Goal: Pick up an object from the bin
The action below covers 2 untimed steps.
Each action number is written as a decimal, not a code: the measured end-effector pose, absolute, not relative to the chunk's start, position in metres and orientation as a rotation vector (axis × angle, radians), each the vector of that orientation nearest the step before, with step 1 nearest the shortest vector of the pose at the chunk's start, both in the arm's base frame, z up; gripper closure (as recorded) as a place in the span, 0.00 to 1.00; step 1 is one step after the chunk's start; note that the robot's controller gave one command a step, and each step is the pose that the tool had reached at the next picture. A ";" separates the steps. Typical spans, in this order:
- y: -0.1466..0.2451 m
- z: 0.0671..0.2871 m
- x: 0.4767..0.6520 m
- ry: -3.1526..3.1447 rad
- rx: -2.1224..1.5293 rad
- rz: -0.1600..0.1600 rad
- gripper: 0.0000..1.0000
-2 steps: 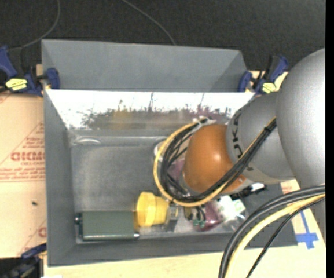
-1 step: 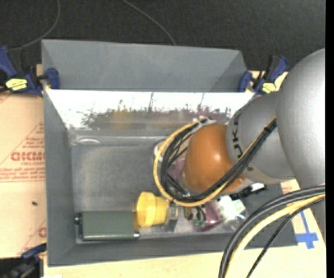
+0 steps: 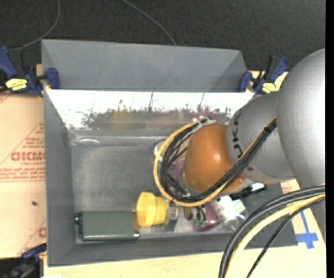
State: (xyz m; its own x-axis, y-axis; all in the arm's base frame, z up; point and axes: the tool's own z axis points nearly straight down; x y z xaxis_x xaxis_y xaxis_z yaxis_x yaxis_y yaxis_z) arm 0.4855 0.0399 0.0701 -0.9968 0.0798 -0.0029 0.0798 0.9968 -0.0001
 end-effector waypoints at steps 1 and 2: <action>0.040 0.070 0.485 3.136 0.125 0.000 1.00; 0.040 0.070 0.485 3.136 0.125 0.000 1.00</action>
Offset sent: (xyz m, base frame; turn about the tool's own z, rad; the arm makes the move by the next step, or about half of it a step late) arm 0.0000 0.0000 0.0000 0.0000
